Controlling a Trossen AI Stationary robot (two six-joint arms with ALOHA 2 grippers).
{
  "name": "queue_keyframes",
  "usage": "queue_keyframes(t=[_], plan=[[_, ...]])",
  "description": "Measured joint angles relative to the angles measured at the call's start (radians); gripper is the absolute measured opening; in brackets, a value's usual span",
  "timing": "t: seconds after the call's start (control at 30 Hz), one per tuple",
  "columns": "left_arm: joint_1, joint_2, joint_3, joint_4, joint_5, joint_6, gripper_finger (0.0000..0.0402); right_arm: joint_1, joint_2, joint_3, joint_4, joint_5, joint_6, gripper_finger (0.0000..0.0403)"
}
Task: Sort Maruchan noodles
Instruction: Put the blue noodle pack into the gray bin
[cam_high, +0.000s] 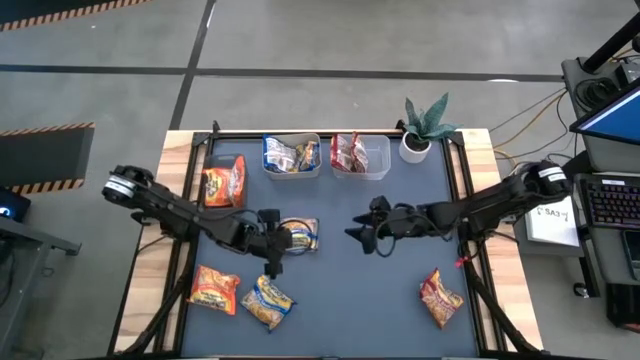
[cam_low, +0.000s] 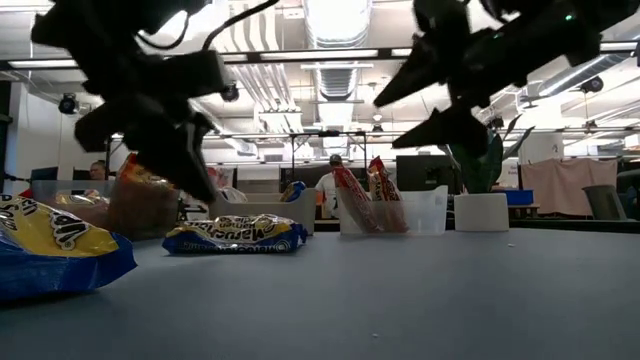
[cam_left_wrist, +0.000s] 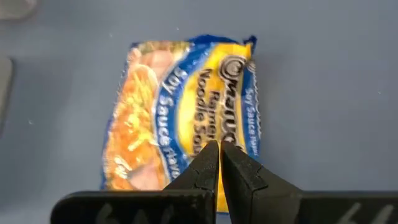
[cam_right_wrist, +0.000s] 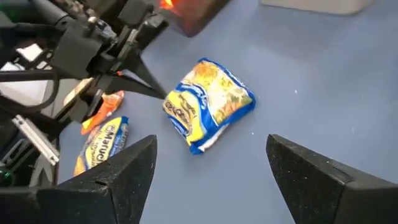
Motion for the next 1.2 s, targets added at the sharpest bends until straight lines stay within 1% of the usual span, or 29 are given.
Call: queue_keyframes(t=[0.13,0.27,0.33,0.4,0.57,0.8,1.2], plan=[[-0.014,0.0,-0.046,0.03,0.013,-0.039,0.0,-0.023,0.07,0.043,-0.001,-0.036,0.02,0.0288],[-0.016,-0.003,-0.074,0.031,0.013,-0.075,0.0,-0.056,0.152,0.118,-0.012,-0.094,-0.005,0.0287],[-0.016,-0.001,-0.083,0.034,0.011,-0.09,0.0,-0.073,0.198,0.156,-0.012,-0.105,-0.013,0.0288],[-0.016,0.005,-0.093,0.062,-0.001,-0.1,0.0,-0.092,0.236,0.184,-0.019,-0.12,-0.016,0.029],[-0.016,0.009,-0.128,0.122,-0.013,-0.129,0.0,-0.129,0.331,0.246,-0.016,-0.205,-0.012,0.0304],[-0.018,0.009,-0.162,0.14,-0.016,-0.177,0.0,-0.15,0.438,0.311,-0.021,-0.241,-0.002,0.0321],[-0.033,0.01,-0.215,0.211,-0.019,-0.227,0.0,-0.167,0.559,0.403,-0.02,-0.287,0.014,0.0322]])
